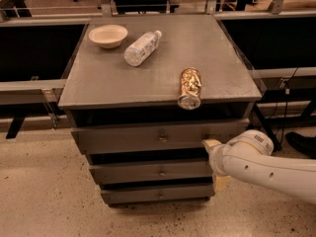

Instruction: Close top drawer

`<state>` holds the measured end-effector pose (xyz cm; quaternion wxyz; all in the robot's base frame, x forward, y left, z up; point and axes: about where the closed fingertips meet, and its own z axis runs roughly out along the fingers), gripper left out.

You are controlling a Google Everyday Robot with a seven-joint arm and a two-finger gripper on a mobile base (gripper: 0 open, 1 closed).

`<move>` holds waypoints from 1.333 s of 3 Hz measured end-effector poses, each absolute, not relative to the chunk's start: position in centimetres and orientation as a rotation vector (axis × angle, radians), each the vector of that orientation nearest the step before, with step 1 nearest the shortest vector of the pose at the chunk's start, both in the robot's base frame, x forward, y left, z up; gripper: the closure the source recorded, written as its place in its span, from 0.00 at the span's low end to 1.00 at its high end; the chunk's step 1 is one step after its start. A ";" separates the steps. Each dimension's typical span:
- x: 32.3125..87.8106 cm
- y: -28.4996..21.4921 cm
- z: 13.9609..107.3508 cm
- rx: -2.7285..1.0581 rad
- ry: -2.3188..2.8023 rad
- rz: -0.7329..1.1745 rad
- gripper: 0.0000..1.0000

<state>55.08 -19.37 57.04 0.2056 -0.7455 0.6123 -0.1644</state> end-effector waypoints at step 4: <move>50.2 -23.2 62.6 -1.834 1.724 -0.424 0.00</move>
Offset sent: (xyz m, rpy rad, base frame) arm -0.0393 -0.0290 0.0921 0.1458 -0.0888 -0.0504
